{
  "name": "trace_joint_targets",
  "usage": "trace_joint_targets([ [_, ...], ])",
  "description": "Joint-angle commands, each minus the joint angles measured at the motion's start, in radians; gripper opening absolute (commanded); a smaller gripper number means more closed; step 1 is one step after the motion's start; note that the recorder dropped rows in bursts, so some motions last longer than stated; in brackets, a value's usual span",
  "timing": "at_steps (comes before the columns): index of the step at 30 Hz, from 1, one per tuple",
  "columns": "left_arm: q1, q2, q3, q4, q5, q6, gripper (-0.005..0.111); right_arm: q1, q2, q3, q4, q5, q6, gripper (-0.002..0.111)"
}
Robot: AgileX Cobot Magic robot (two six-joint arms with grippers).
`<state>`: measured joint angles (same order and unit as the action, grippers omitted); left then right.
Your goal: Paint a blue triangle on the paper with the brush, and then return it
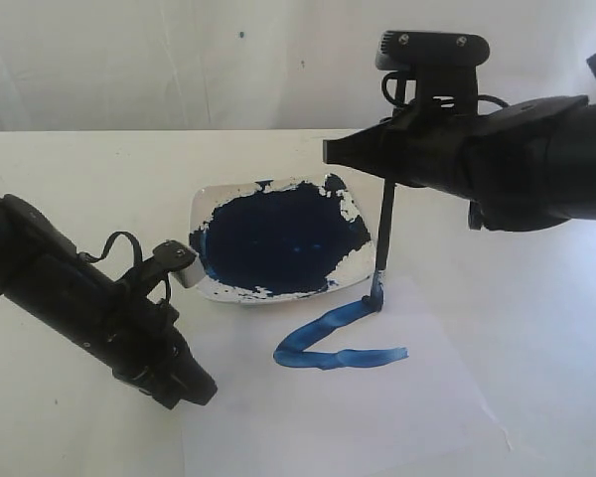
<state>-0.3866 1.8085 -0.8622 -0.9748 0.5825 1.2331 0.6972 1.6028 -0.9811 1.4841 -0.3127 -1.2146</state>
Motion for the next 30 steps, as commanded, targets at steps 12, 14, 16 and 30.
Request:
trace_joint_targets([
  [12, 0.004, -0.004, 0.004, -0.011, 0.022, 0.000, 0.000, 0.000, -0.115, 0.096, 0.019, 0.008, -0.013, 0.000],
  [14, 0.004, -0.004, 0.004, -0.011, 0.022, 0.000, 0.000, 0.000, -0.125, 0.103, 0.035, 0.012, -0.019, 0.000],
  [16, 0.004, -0.004, 0.004, -0.011, 0.022, 0.000, 0.000, 0.000, -0.134, 0.112, 0.041, 0.014, -0.021, 0.000],
  [30, 0.004, -0.004, 0.004, -0.011, 0.022, 0.000, 0.000, 0.000, -0.206, 0.146, 0.260, -0.006, -0.261, 0.000],
])
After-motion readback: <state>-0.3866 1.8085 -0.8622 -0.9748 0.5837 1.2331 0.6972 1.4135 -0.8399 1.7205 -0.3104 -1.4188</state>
